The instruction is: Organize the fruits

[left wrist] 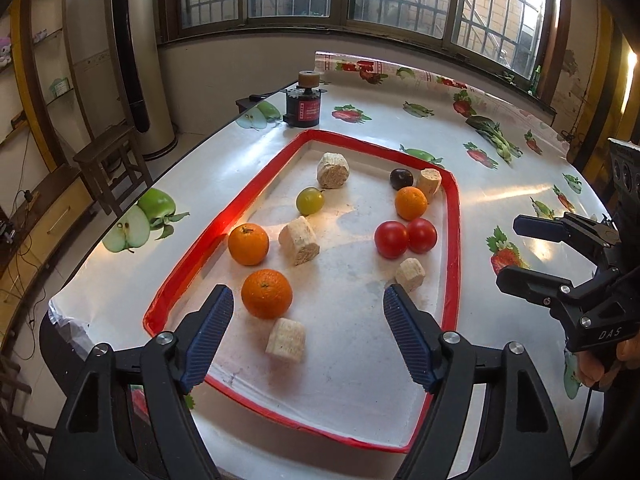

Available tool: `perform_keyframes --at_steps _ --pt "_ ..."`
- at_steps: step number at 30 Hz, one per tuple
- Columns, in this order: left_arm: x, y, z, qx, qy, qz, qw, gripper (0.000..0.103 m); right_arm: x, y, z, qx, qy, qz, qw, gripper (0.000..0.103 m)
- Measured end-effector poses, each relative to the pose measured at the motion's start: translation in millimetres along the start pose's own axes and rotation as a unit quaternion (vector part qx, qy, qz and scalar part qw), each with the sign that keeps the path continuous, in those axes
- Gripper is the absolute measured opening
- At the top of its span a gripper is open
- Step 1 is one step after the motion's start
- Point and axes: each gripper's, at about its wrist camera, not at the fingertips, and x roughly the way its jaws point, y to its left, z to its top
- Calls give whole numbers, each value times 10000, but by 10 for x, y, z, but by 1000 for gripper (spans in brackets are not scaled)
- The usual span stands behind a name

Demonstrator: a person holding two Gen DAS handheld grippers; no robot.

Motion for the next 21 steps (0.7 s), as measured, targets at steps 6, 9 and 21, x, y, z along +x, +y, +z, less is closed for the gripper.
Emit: perform_keyframes --at_steps 6,9,21 --pt "-172 1 -159 101 -157 177 9997 78 -91 135 -94 -352 -23 21 9994 89" --pt "-267 11 -224 133 -250 244 9993 79 -142 228 -135 -623 -104 -41 9980 89" --pt "-505 -17 -386 173 -469 191 9986 82 -184 667 -291 -1549 36 200 9877 89"
